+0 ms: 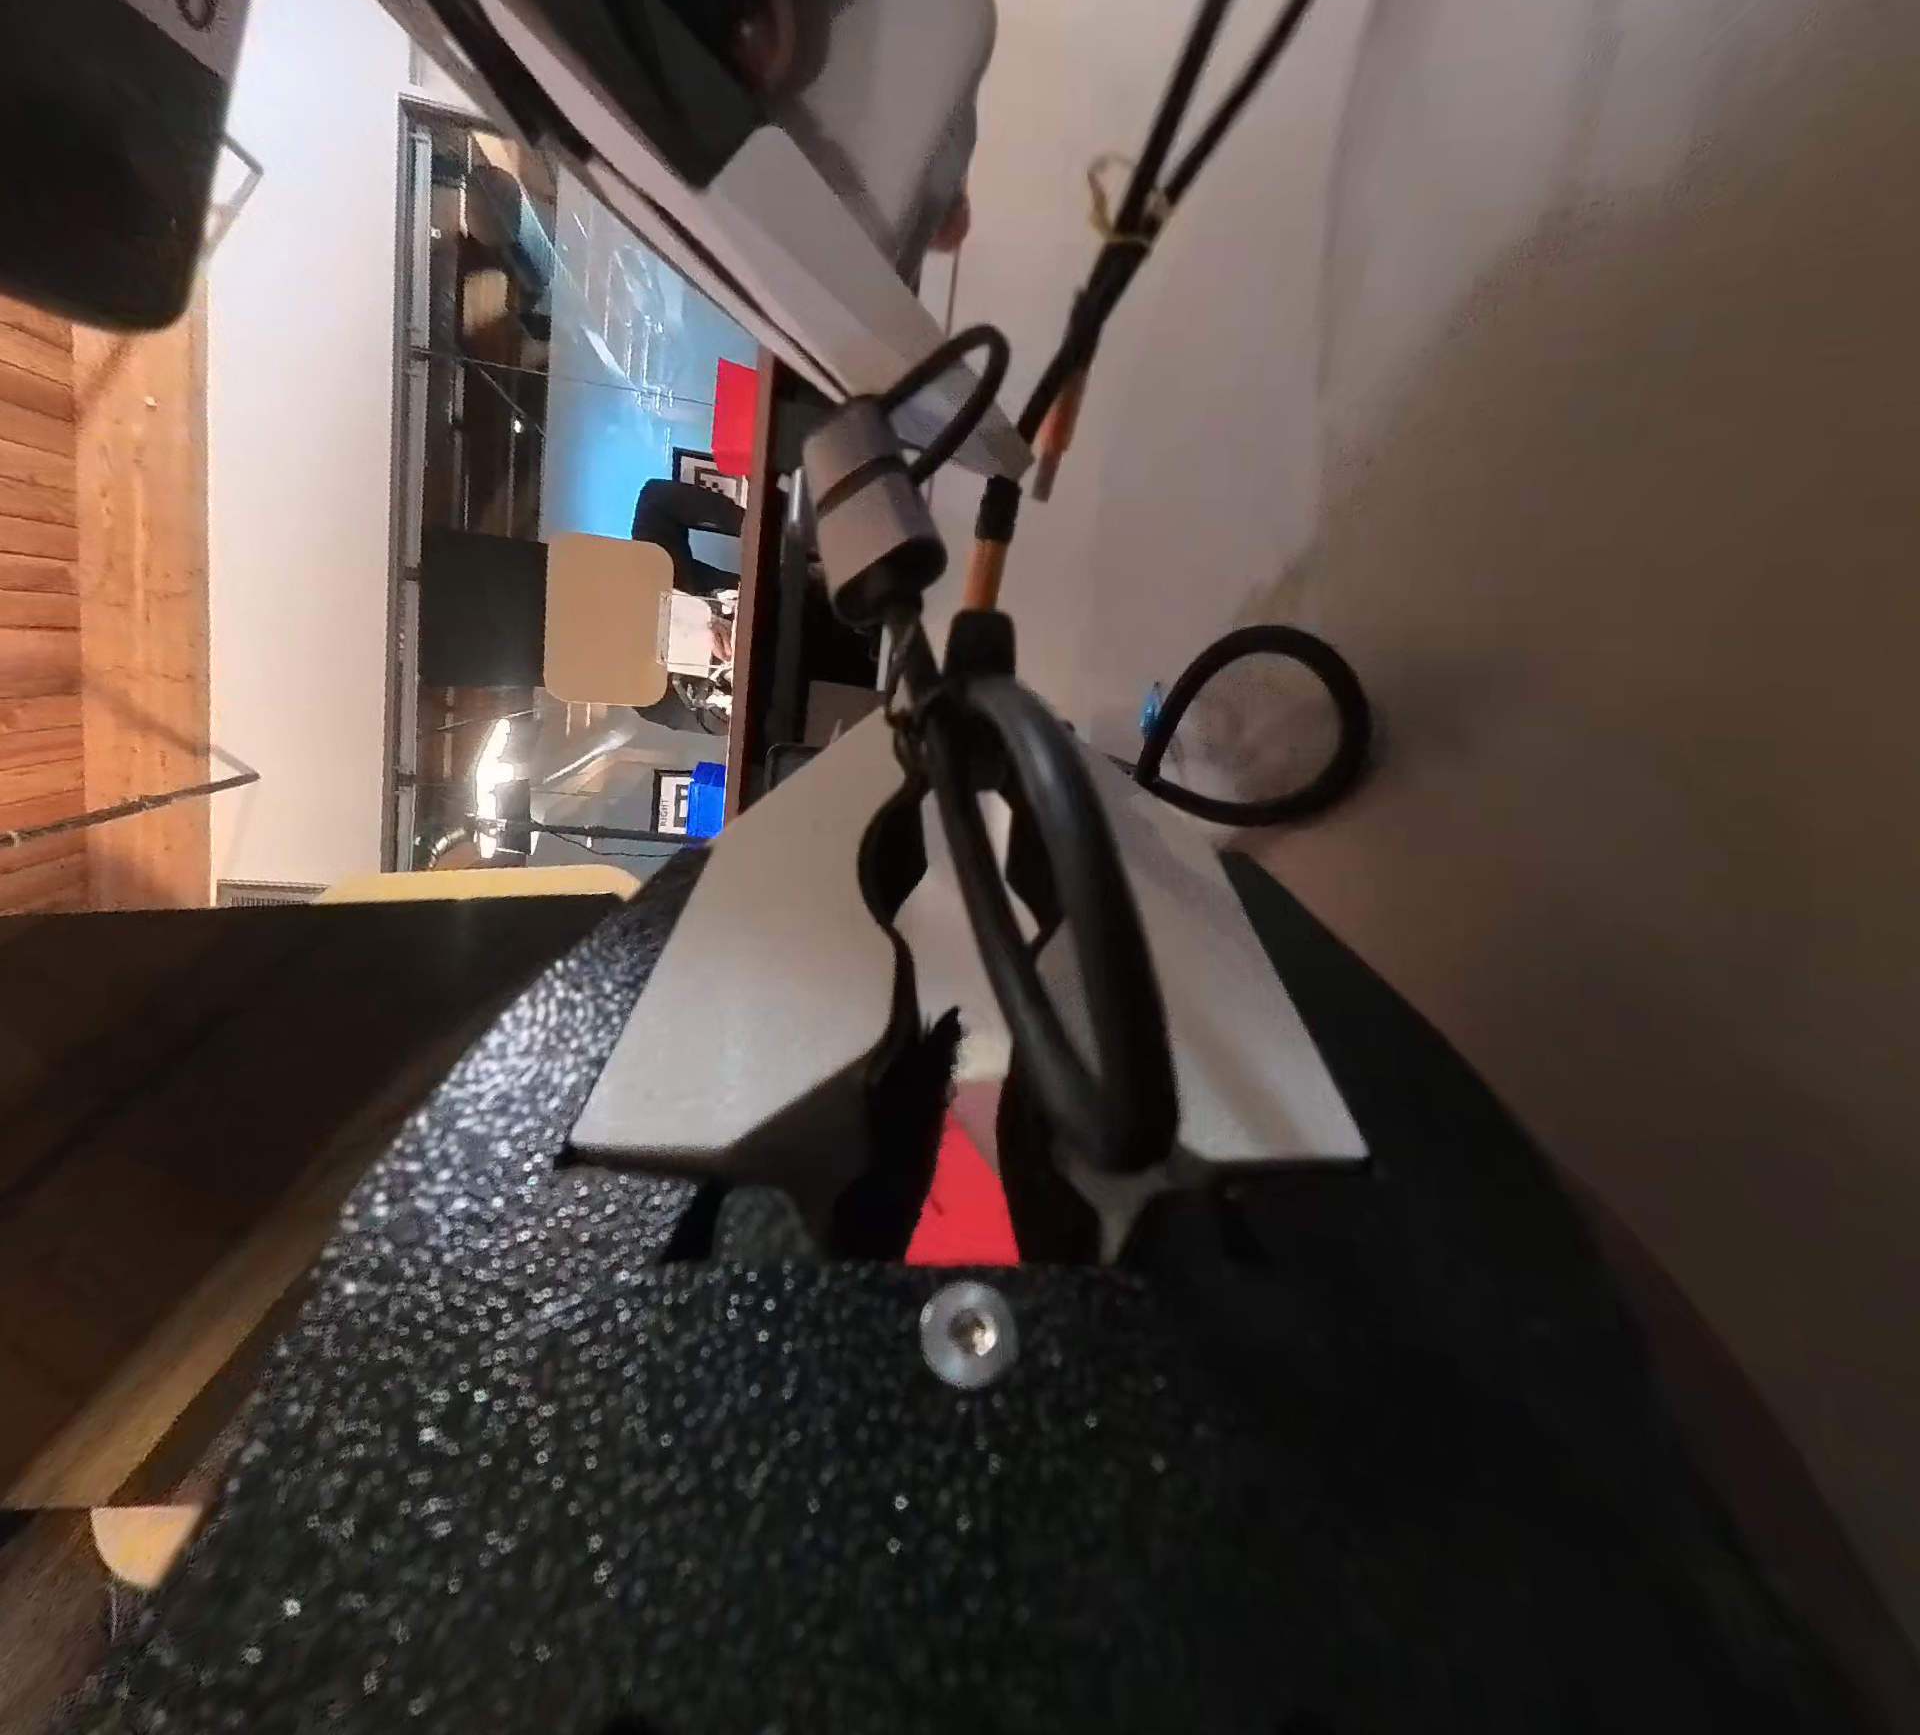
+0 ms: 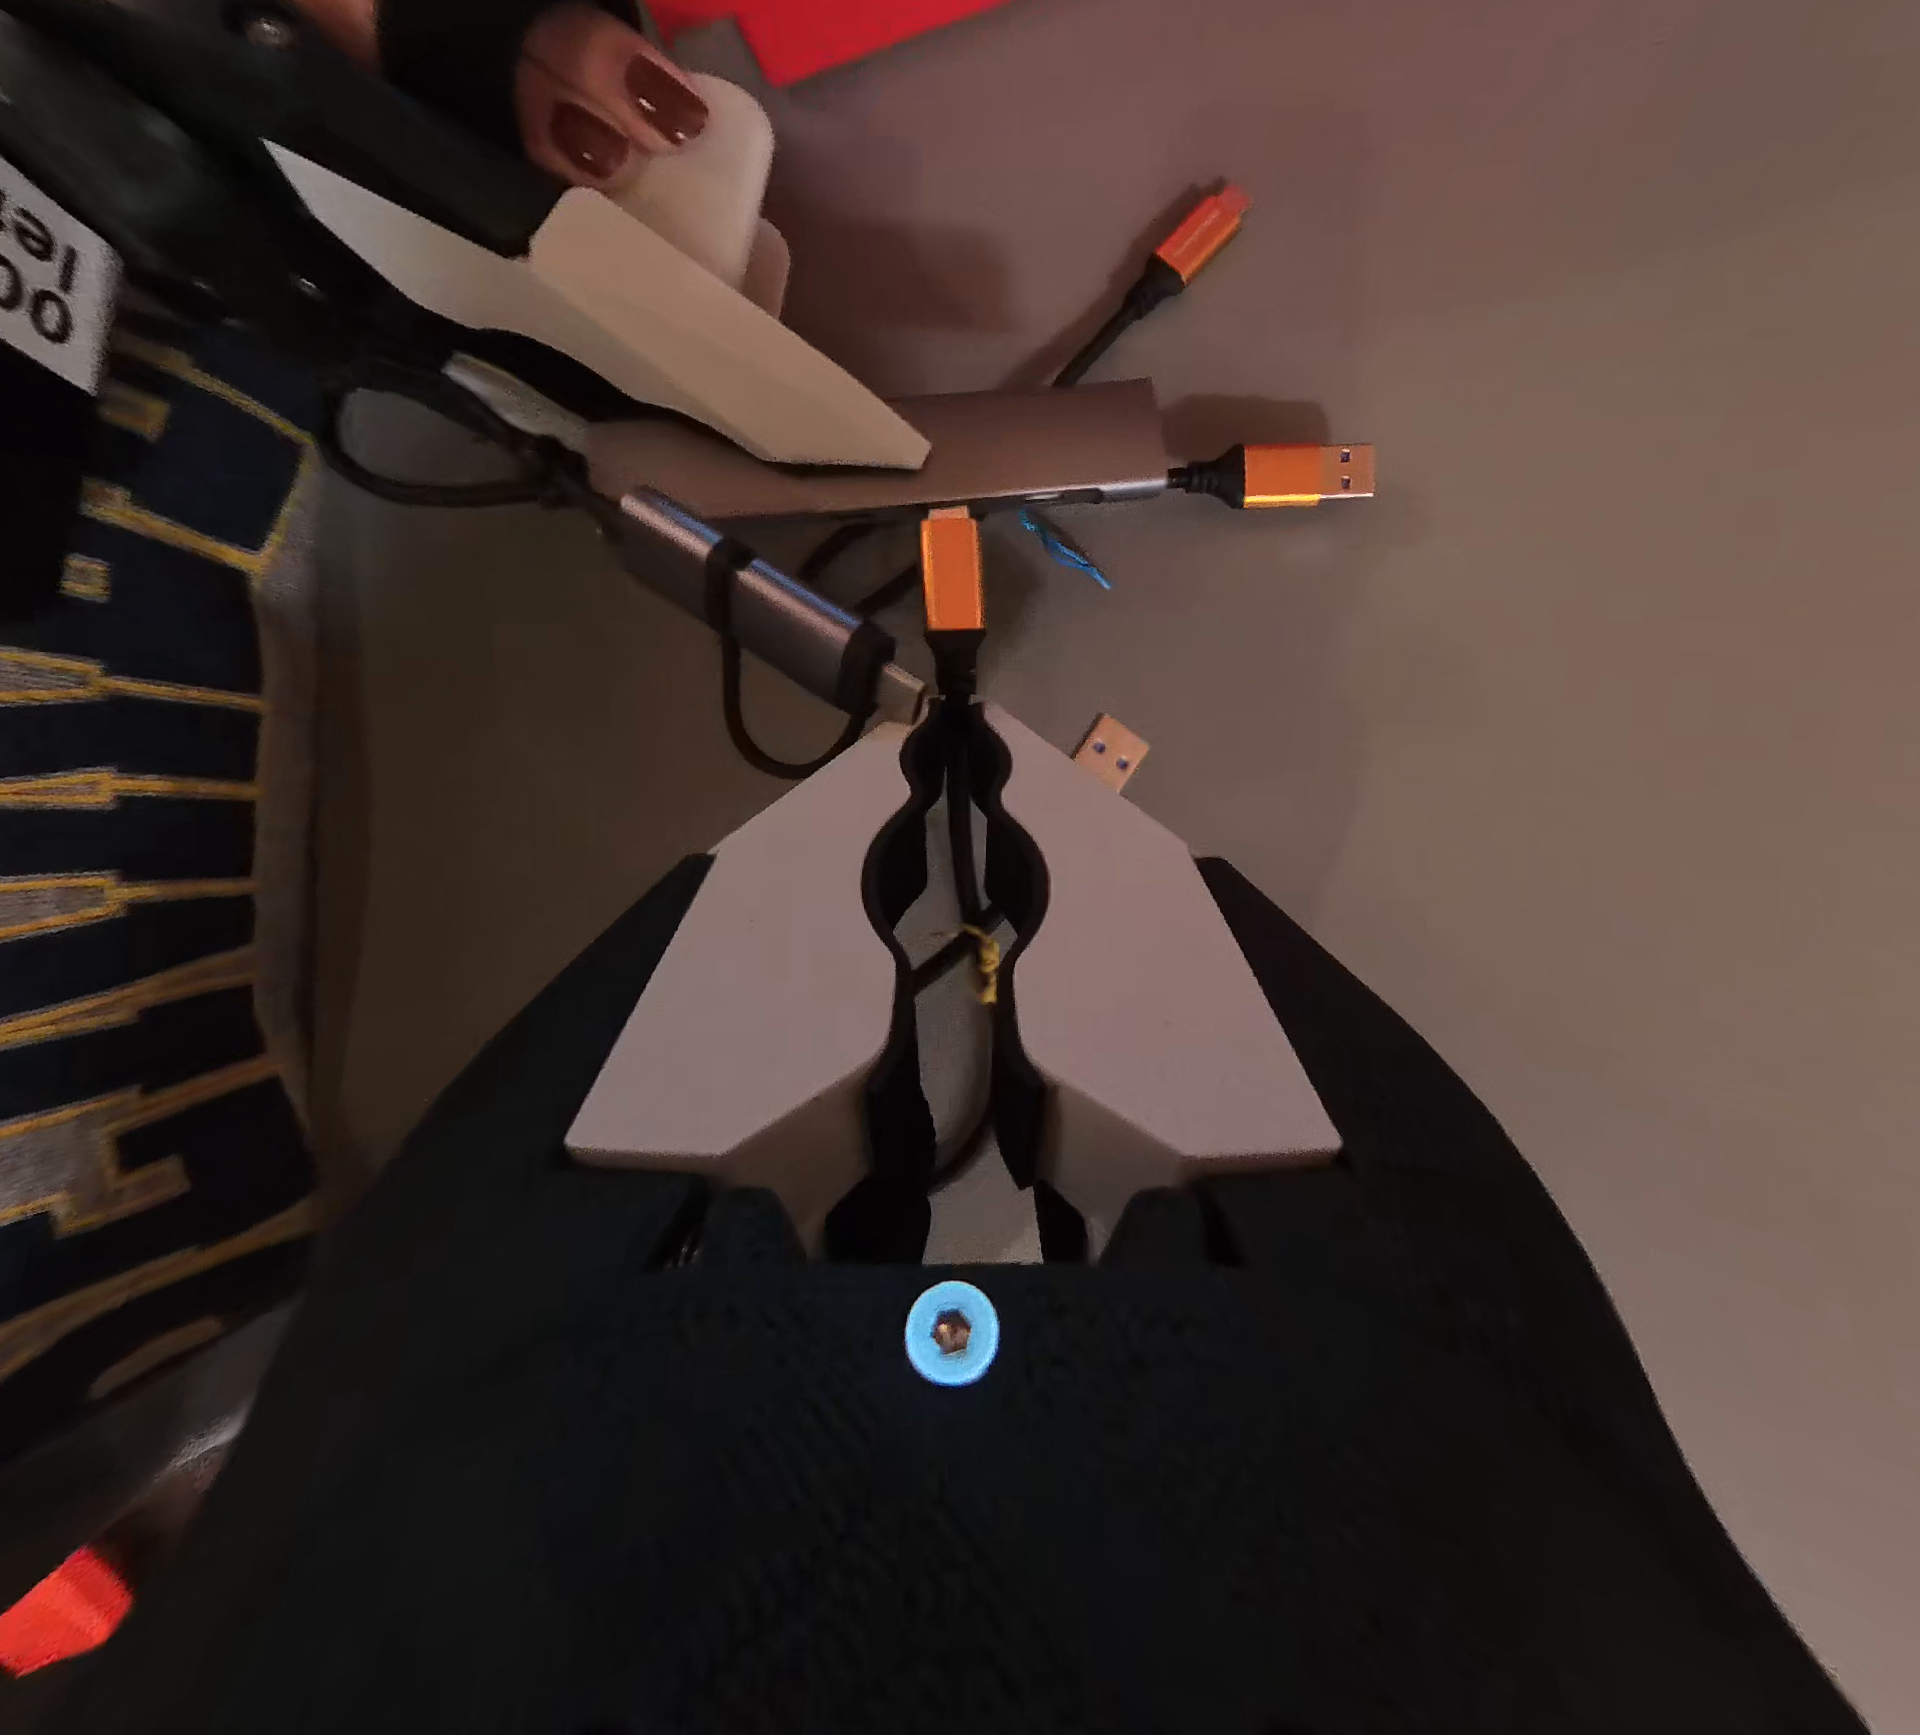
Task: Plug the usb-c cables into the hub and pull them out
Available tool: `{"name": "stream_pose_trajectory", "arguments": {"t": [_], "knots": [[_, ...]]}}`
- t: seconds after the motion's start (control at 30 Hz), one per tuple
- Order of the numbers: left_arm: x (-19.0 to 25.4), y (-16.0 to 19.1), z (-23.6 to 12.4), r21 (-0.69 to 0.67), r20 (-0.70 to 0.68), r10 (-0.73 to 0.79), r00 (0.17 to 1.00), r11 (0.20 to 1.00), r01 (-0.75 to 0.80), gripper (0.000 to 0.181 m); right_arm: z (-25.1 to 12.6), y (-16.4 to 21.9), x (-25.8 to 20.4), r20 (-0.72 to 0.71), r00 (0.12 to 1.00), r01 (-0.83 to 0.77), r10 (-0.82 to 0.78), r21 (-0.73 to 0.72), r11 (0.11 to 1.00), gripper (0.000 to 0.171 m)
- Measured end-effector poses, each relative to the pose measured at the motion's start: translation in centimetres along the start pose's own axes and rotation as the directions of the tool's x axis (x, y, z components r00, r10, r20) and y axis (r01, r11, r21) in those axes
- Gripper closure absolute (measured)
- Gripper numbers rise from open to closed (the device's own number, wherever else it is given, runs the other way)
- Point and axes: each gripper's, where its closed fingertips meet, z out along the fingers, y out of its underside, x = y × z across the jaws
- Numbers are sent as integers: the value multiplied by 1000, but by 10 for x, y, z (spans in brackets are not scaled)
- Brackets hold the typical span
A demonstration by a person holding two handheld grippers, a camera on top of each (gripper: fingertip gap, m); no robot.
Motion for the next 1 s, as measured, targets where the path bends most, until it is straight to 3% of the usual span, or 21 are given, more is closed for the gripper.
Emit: {"name": "stream_pose_trajectory", "arguments": {"t": [0.37, 1.0], "knots": [[4, -6, -3, 47, -33, -13, 999, 999, 14, 174, -9, -11, 7, -46, 999, 2, 7, 182, 983, 170], [9, -22, -12, 156, -77, -33, 997, 987, 45, 174, -16, -3, -9, 139, 990, -56, 4, 372, 926, 170]]}}
